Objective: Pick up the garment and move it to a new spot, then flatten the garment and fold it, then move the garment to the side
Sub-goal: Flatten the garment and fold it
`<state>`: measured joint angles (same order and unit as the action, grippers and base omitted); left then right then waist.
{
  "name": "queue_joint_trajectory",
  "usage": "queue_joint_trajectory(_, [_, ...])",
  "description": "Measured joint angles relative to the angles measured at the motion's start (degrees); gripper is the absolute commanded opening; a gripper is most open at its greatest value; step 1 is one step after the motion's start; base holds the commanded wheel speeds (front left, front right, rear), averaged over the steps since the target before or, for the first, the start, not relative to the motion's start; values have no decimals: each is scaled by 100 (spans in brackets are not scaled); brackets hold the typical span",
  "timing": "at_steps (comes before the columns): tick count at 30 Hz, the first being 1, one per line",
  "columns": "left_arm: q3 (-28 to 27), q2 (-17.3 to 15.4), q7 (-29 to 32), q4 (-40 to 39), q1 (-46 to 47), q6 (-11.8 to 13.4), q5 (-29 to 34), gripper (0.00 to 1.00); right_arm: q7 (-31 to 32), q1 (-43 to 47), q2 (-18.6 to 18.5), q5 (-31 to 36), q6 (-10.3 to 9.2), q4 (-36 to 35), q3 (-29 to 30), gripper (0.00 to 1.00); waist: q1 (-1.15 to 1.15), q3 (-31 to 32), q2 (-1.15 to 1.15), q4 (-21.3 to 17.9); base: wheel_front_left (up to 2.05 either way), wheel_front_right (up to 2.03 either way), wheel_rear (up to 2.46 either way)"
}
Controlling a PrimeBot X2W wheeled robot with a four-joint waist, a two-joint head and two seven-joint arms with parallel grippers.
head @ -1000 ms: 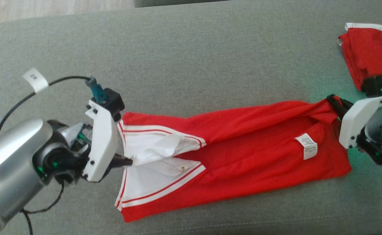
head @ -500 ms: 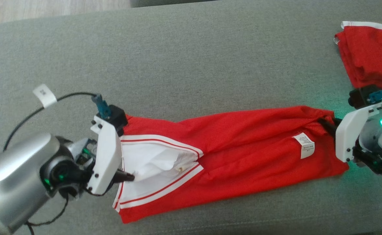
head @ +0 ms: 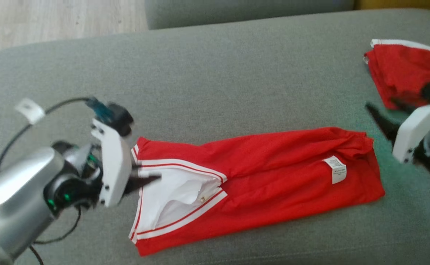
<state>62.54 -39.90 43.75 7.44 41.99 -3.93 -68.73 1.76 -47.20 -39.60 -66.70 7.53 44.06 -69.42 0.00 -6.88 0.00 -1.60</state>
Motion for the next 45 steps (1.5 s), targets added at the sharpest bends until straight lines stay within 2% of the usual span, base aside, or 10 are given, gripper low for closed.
queue_joint_trajectory(4, [-327,-32,-1049,-56,15,275,466,100,-953,-42,-88,-57,0,-116,350,100,0,156,0,39,0,0,0])
queue_joint_trajectory(9, [-812,-35,-2518,-111,-158,1056,1016,100,-1552,-16,-97,56,0,-404,834,100,0,326,0,93,0,0,0])
queue_joint_trajectory(12, [-1187,45,-3506,-202,-550,1602,1148,100,-1597,163,-85,208,0,-757,1516,100,0,396,0,134,0,0,0])
queue_joint_trajectory(16, [-1592,149,-4598,-319,-1121,2160,1215,100,-1613,741,31,833,0,-1389,3007,100,0,468,0,179,0,0,0])
queue_joint_trajectory(20, [-2017,401,-5565,-441,-1807,2698,1248,100,-1614,2155,603,1755,0,-1920,4546,100,0,554,0,242,0,0,0])
queue_joint_trajectory(24, [-2372,586,-5802,-572,-2354,2924,1417,100,-1614,3253,1228,2471,0,-2379,5397,100,0,633,0,271,0,0,0])
queue_joint_trajectory(27, [-2753,730,-5804,-684,-2807,3025,1863,100,-1614,3874,1619,2817,0,-2573,5947,100,0,642,0,279,0,0,0])
queue_joint_trajectory(33, [-3606,1434,-5805,-928,-3672,2989,2955,100,-1482,4371,2060,3417,0,-2671,6477,100,0,645,0,271,0,0,0])
queue_joint_trajectory(41, [-3946,2058,-5805,-891,-4182,2377,3672,100,-847,4424,2242,3807,0,-2671,6714,100,0,579,0,329,0,0,0])
queue_joint_trajectory(45, [-4114,2245,-5805,-784,-4177,2179,3836,100,-253,4233,2274,3910,0,-2201,6735,100,0,546,0,347,0,0,0])
